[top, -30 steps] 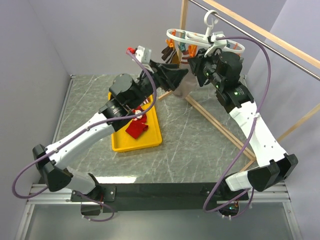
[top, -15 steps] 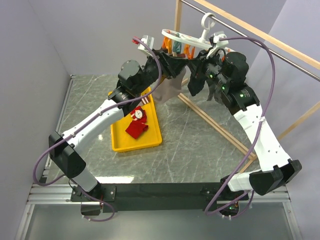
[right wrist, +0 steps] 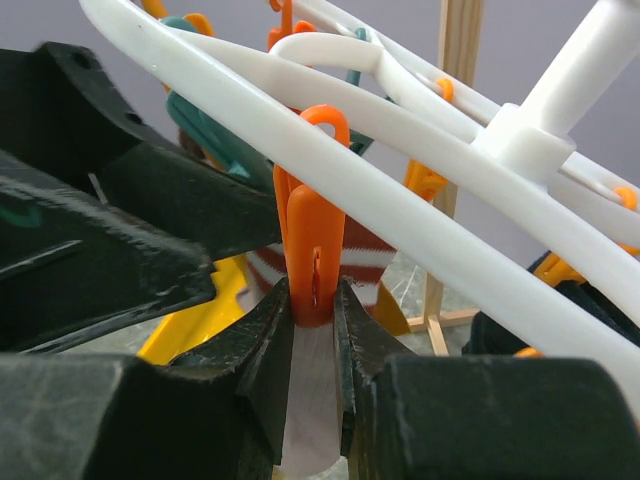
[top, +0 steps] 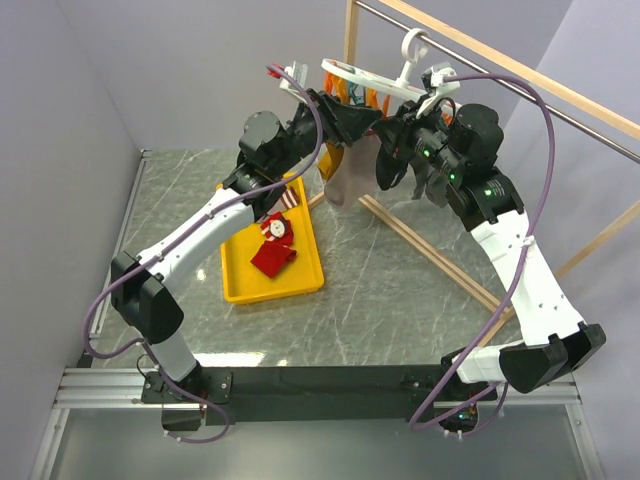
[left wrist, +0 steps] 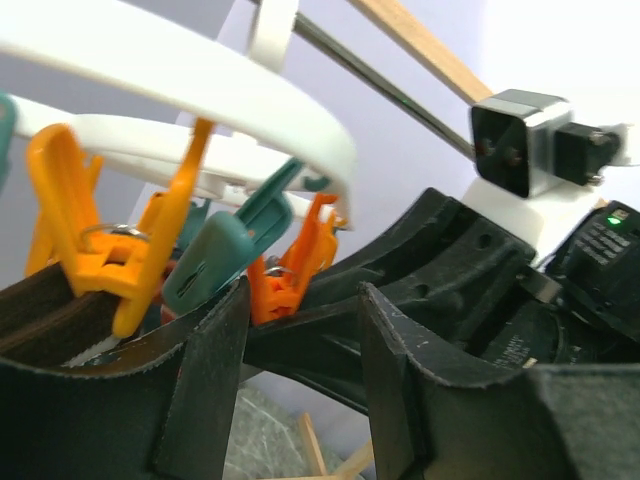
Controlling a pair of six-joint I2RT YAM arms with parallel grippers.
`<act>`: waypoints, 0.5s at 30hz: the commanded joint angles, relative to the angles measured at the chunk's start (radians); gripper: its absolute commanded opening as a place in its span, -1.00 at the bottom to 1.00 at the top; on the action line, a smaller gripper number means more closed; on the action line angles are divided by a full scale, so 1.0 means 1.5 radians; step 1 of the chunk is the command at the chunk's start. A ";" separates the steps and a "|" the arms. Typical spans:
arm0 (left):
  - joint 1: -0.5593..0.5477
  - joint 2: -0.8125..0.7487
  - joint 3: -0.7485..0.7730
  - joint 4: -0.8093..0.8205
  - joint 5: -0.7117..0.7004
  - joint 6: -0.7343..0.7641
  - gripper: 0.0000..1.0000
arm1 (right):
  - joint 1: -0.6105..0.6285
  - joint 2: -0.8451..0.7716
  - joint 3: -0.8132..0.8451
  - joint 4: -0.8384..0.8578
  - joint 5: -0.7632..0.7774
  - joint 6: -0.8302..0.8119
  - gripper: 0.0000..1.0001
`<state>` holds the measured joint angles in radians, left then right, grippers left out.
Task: Clip the socks to the hanger
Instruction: Open the clamp at the hanger.
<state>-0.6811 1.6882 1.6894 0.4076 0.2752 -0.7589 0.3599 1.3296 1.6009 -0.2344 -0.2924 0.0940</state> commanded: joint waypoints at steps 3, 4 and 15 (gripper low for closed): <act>0.006 -0.001 0.015 0.012 -0.003 -0.006 0.09 | -0.004 -0.028 0.018 0.027 -0.030 0.010 -0.98; 0.006 -0.002 0.013 0.012 -0.007 -0.001 0.13 | -0.004 -0.027 0.018 0.029 -0.035 0.011 -0.99; 0.011 0.053 0.024 0.077 0.077 -0.021 0.08 | -0.015 -0.025 0.012 0.049 -0.082 0.030 -0.99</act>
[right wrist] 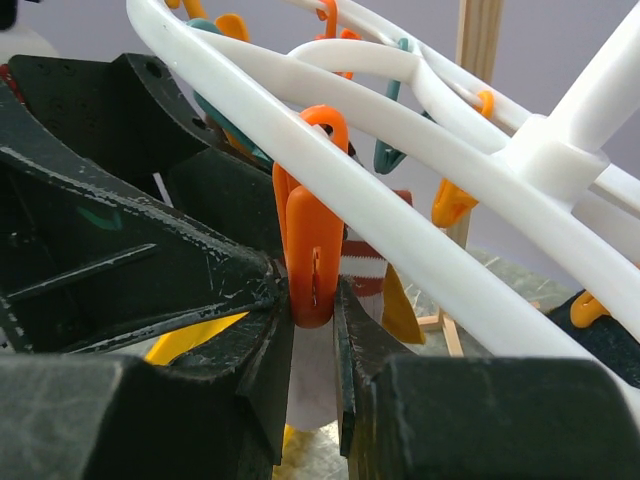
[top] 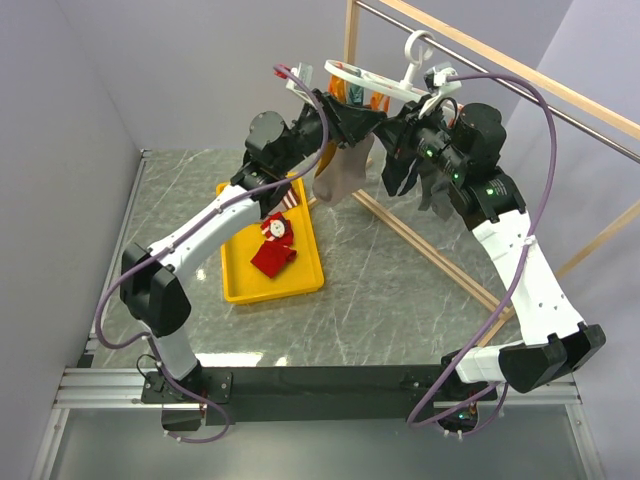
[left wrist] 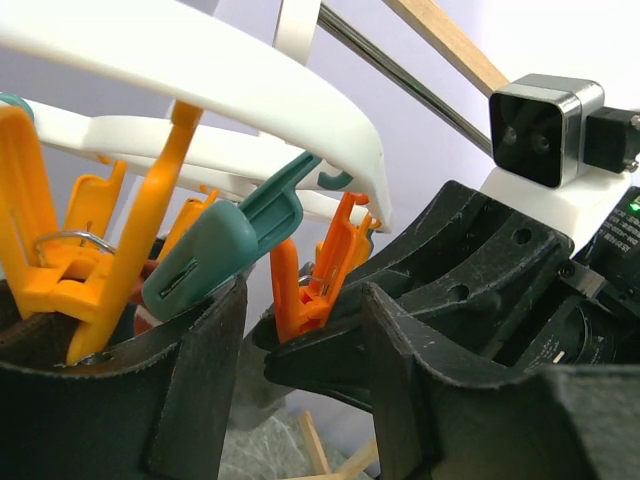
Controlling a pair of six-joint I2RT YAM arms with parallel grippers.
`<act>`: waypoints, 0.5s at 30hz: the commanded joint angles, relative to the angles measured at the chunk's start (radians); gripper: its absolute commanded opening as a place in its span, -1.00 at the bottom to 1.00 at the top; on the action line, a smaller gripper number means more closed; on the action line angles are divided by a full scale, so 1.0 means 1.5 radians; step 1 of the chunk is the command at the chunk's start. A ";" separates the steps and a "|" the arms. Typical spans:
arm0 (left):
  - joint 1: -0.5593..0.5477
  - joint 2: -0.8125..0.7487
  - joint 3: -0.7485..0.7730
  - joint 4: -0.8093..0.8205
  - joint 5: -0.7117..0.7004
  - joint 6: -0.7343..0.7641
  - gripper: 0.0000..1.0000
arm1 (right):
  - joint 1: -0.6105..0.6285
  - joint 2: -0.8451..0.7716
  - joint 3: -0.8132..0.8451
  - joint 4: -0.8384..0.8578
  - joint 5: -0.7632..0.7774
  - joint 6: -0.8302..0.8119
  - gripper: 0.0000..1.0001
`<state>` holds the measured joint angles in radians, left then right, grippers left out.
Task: Clip the socks to the hanger
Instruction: Open the clamp at the hanger.
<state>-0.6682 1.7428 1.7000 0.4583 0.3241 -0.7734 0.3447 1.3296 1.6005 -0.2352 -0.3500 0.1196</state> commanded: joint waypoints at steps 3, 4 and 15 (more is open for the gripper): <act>0.006 0.020 0.002 0.089 0.066 -0.021 0.07 | -0.011 -0.026 0.007 0.053 -0.065 0.016 -0.99; 0.006 0.023 0.002 0.096 0.070 -0.020 0.06 | -0.011 -0.025 0.006 0.050 -0.068 0.016 -0.99; 0.010 0.016 -0.024 0.173 0.091 -0.008 -0.54 | -0.013 -0.006 0.030 0.012 -0.063 0.018 -0.52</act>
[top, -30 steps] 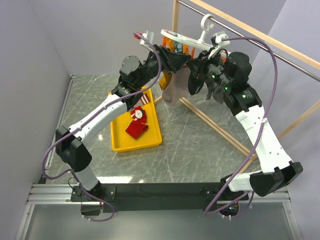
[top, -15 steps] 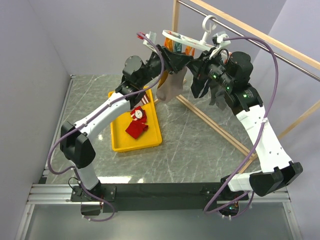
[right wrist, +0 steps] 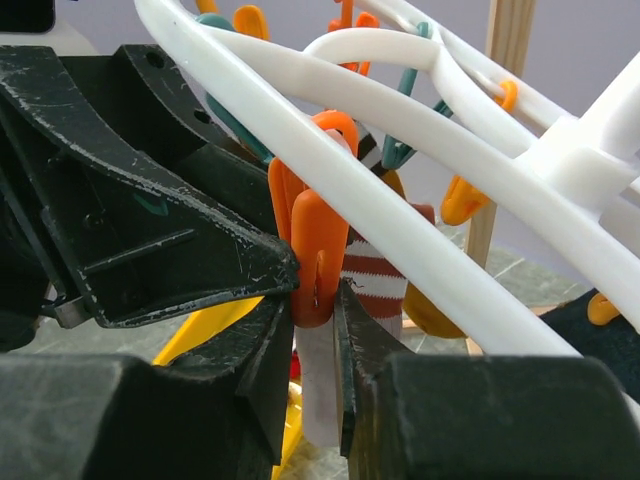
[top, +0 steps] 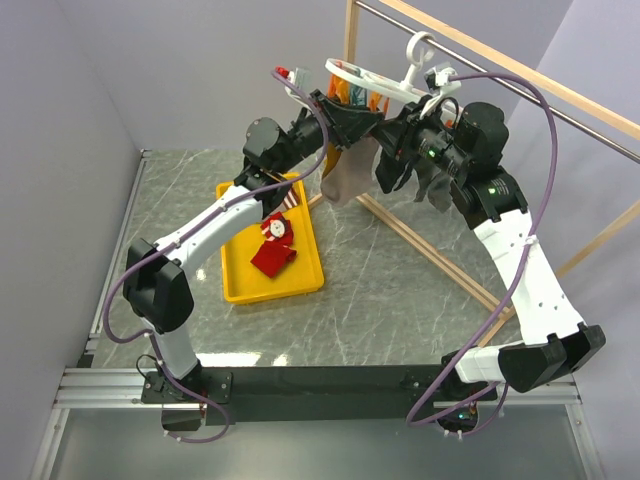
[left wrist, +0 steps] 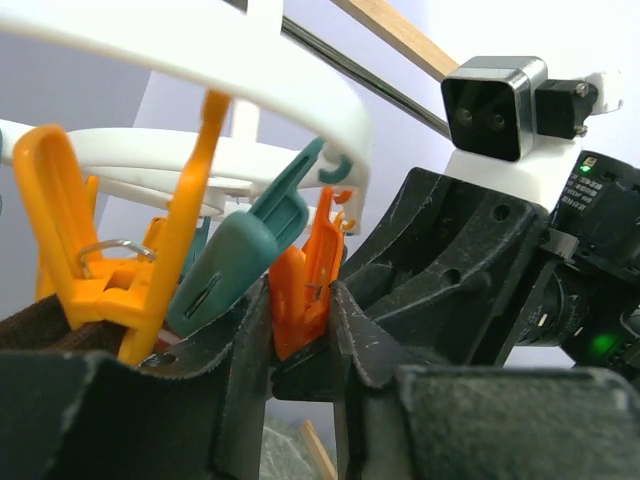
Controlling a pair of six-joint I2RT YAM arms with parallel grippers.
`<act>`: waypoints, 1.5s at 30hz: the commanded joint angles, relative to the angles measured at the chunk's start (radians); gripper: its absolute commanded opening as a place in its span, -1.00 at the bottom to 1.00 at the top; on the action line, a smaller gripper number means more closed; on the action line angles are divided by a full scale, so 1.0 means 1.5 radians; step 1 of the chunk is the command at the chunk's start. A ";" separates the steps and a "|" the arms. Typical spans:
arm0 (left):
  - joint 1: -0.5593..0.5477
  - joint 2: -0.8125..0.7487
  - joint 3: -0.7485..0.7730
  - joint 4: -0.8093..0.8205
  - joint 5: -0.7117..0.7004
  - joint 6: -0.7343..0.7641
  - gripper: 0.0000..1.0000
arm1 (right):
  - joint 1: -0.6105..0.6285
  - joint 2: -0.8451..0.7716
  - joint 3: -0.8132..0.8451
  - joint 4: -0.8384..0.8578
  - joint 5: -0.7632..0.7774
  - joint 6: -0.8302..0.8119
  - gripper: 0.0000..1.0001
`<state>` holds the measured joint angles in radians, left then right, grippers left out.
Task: Clip the socks to the hanger
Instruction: Open the clamp at the hanger.
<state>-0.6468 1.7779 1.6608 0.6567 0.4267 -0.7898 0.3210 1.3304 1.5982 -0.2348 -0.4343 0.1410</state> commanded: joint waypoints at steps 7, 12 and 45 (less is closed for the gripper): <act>-0.004 -0.033 -0.010 -0.020 -0.055 0.066 -0.57 | 0.001 -0.021 0.081 -0.106 0.068 0.020 0.03; -0.004 -0.043 -0.020 -0.020 -0.072 0.108 -0.58 | 0.000 -0.029 0.102 -0.130 0.079 0.061 0.09; -0.127 -0.086 -0.036 -0.077 -0.276 0.351 -0.66 | 0.007 0.049 0.177 -0.111 0.184 0.206 0.32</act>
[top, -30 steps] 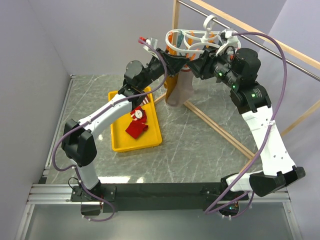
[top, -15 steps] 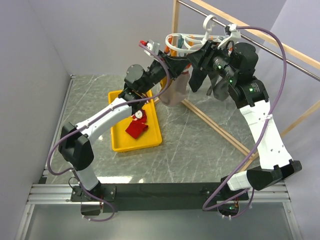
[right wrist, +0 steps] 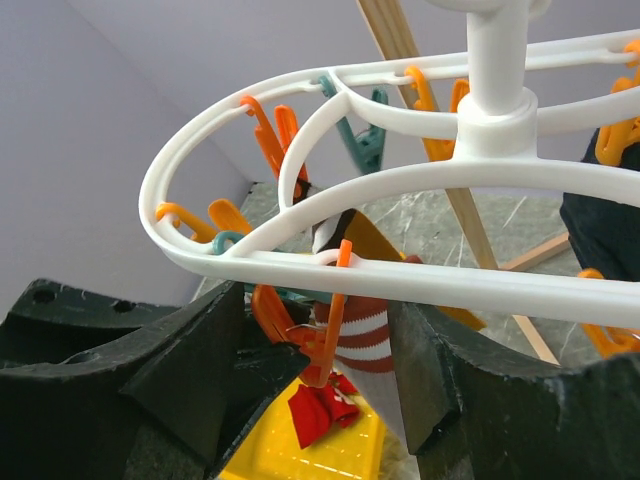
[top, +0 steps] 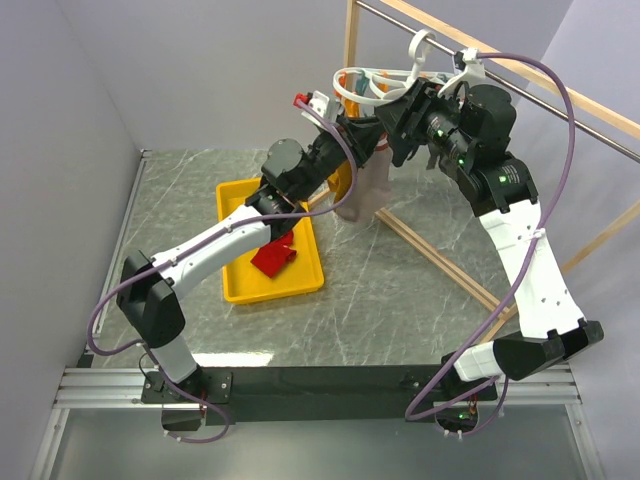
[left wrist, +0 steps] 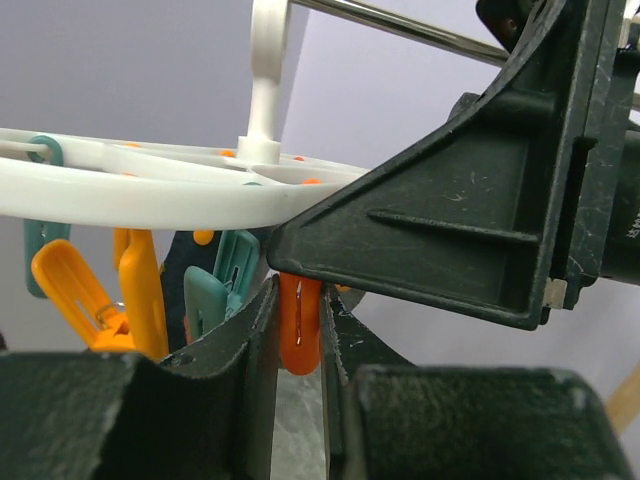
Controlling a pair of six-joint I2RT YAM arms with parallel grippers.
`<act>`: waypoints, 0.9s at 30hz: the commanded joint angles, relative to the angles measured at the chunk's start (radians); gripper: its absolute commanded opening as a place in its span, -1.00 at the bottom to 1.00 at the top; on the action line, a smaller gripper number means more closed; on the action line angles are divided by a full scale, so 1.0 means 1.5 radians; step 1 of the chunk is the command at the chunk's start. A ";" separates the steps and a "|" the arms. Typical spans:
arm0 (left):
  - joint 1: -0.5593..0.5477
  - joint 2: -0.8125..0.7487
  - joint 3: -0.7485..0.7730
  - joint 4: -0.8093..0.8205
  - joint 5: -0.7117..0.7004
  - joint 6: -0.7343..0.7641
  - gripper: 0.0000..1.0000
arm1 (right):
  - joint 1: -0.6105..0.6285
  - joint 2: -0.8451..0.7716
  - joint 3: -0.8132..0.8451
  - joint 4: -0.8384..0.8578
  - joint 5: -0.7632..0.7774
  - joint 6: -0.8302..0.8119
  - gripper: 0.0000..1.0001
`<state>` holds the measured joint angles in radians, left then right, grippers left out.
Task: Clip the socks to the hanger
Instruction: Open the clamp at the hanger.
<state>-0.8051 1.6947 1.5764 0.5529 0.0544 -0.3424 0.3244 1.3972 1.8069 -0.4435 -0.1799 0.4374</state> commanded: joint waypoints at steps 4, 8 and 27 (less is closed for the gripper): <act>-0.035 -0.030 0.024 -0.013 -0.053 0.090 -0.67 | 0.007 0.003 0.037 0.034 0.025 0.008 0.23; -0.050 -0.027 0.031 -0.016 -0.079 0.125 -0.67 | 0.008 0.012 0.044 0.030 0.021 0.005 0.09; -0.037 -0.101 -0.006 -0.110 -0.045 0.066 0.03 | 0.012 0.018 0.028 0.057 0.050 -0.014 -0.96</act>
<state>-0.8749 1.6508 1.5826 0.4408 -0.0689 -0.1822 0.3382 1.4254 1.8305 -0.4397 -0.1387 0.4290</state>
